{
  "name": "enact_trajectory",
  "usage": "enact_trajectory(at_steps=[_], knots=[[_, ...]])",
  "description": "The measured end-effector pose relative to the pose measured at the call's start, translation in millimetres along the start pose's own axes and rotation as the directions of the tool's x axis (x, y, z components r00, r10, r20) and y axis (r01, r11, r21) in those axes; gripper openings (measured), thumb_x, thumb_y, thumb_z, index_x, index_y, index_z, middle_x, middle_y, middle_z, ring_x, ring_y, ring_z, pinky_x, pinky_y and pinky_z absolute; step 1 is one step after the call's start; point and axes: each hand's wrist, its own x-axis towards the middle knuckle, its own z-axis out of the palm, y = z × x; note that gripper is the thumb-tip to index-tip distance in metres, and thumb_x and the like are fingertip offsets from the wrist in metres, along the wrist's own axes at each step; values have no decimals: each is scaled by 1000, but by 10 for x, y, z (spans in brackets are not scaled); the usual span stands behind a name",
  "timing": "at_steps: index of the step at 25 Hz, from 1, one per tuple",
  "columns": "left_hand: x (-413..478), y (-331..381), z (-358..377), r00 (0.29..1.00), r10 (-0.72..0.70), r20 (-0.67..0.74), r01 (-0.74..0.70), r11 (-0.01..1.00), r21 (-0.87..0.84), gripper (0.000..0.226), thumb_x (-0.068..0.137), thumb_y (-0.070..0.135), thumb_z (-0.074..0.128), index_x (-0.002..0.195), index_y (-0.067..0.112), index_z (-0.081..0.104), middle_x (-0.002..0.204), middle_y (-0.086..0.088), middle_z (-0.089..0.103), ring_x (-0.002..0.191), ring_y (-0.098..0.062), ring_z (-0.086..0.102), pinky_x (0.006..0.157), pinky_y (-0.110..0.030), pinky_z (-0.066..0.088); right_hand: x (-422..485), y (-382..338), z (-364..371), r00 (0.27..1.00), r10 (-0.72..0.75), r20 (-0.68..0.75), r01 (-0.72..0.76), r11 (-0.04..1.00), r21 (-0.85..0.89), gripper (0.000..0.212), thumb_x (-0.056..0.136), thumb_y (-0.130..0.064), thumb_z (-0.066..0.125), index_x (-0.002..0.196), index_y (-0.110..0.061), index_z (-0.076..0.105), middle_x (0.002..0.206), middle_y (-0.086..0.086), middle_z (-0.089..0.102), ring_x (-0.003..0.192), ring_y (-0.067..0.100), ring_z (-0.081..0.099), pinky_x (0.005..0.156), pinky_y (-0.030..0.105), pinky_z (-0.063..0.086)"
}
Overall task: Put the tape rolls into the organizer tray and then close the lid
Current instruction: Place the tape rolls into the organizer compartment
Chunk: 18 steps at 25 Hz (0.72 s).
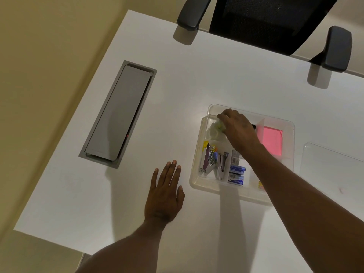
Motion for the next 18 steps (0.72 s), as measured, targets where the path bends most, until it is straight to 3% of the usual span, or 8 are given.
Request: enact_trajectory(at_steps=[4,6,9,13,16,18], knots=[[2,1,-3,1000,6,-5,-6,1000,-10,66,109,53,16,169,26,18,178,1,17,165,-22,20,133,-56,24,-13,-48,-53,983,-174,51,175,985,0,59,81,-5,77,137,-12,57,137,11,58,124,30,55,107,43,40],[0,-4,3,1000,5,-6,-5,1000,-11,66,109,54,15,169,27,16,178,1,17,165,-22,19,133,-56,23,-4,-61,-64,966,-232,113,227,972,61,61,81,-2,77,137,-12,56,140,10,55,126,29,53,107,40,41],[-2,-16,25,1000,1,-6,-1,1000,-8,66,109,55,17,169,28,15,178,2,15,165,-22,18,133,-56,22,28,-24,-60,957,-223,183,194,967,162,61,83,-6,78,138,-13,55,143,9,52,128,26,51,106,37,46],[-1,-22,53,1000,-3,-8,3,1000,13,66,109,54,20,169,29,13,179,5,7,166,-20,13,136,-52,15,65,29,-29,940,-238,246,185,958,218,63,84,-8,78,141,-16,54,146,8,53,135,24,46,111,37,41],[-5,-30,65,1000,-2,-22,2,1000,12,66,109,55,20,170,31,10,178,6,5,166,-20,13,136,-50,8,93,84,-33,918,-304,254,294,953,75,64,85,-17,78,143,-24,52,145,-2,56,134,20,44,107,36,38],[-8,-33,64,1000,-1,-22,2,1000,7,66,109,55,18,170,31,9,179,5,7,166,-20,15,136,-52,13,106,110,-54,904,-343,255,363,931,-34,62,87,-27,76,144,-31,51,144,-10,57,131,17,45,102,36,36]])
